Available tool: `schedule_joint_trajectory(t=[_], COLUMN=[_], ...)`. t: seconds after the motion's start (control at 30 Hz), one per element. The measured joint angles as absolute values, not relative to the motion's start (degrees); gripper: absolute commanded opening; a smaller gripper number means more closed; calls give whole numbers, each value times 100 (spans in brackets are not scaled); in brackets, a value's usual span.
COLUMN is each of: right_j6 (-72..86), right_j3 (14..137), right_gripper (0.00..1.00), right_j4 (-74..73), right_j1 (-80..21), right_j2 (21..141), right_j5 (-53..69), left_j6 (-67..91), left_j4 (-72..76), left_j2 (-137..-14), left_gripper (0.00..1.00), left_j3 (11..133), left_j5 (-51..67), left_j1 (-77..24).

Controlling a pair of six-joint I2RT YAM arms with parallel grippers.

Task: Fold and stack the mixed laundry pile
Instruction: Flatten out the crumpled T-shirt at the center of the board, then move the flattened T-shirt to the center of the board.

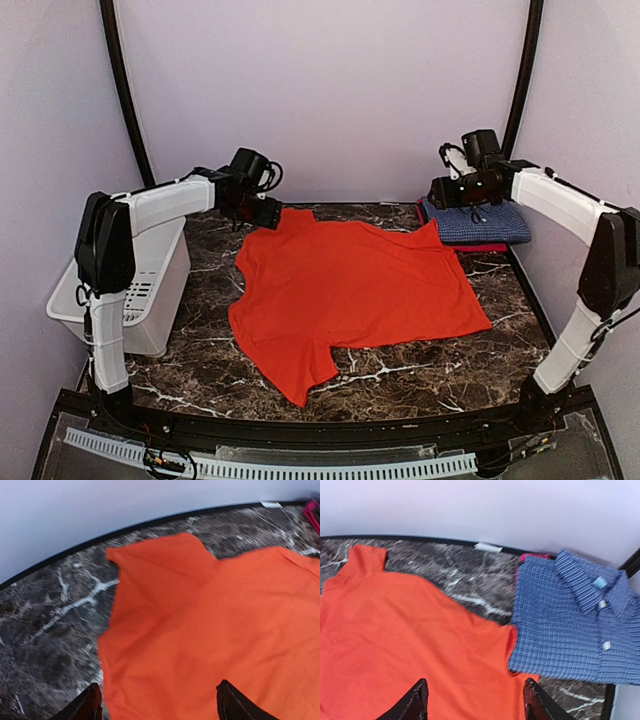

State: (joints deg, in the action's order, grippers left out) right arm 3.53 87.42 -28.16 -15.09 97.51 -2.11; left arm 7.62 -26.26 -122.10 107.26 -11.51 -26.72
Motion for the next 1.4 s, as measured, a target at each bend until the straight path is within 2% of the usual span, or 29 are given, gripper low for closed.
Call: schedule_joint_trajectory(t=[0.23,0.47,0.83,1.13,1.2,1.4], right_j6=[526,832,1535,2375,2467,2252], right_j3=[7341,6495,5741,4504,4486,5557], right_gripper=[59,58,56,54,55,46], right_j4=[-2912,-3059,-3089,-3011,-3208,-3583], right_j1=[-1946,-2187,-2845,-3636,-3721,-3087], right_j2=[9445,9776,9909,8866,8595,8007], right_j5=[832,1332,1962,2722,2751,2193], left_j6=[1208,1634,2344,2596,2580,2311], left_j4=[-2530,-2641,-3083,-3769,-3815,-3712], left_j2=[-11089,-10875,-9998,-9445,-9317,-9096], left_gripper=[69,61,60,64,66,67], left_j3=[8462,6936,5929,5533,5544,6108], left_j5=[-620,-467,-532,-617,-622,-464], left_j1=[-3830,-3811,-3535,-3363,-3363,-3505])
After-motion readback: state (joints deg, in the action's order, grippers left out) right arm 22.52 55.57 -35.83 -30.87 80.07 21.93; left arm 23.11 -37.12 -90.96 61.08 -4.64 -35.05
